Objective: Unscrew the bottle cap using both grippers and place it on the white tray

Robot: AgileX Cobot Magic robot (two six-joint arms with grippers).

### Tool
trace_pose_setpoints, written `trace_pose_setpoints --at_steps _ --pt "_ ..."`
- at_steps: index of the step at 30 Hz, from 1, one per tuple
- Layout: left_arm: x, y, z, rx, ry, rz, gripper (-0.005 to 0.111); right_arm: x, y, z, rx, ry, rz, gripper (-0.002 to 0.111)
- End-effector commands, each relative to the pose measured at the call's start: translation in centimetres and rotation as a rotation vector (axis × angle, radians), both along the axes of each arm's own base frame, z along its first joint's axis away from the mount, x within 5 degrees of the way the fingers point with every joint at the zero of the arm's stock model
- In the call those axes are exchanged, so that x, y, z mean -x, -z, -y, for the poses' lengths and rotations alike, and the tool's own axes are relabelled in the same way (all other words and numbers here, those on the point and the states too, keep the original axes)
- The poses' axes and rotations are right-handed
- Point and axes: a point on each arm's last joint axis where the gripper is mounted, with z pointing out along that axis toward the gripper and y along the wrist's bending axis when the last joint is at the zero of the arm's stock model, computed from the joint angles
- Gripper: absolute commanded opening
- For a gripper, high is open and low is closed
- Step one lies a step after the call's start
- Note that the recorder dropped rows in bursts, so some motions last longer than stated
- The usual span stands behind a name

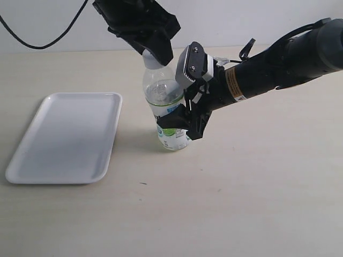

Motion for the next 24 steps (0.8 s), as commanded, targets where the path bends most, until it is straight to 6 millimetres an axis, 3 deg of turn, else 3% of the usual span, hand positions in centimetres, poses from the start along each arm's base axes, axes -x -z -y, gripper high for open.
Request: trace_pose_setpoints --at_steps 1,6,24 --pt "0.17 -0.39 -0.04 0.017 -0.013 0.0 0.022 0.09 -0.07 -0.04 0.014 -0.021 0.012 0.0" --pt "0.26 -0.44 0.1 0.034 -0.013 -0.012 0.0 0.09 -0.07 -0.04 0.014 -0.021 0.012 0.0" --pt "0.26 -0.44 0.1 0.085 -0.33 -0.16 0.0 0.09 -0.07 -0.04 0.014 -0.021 0.012 0.0"
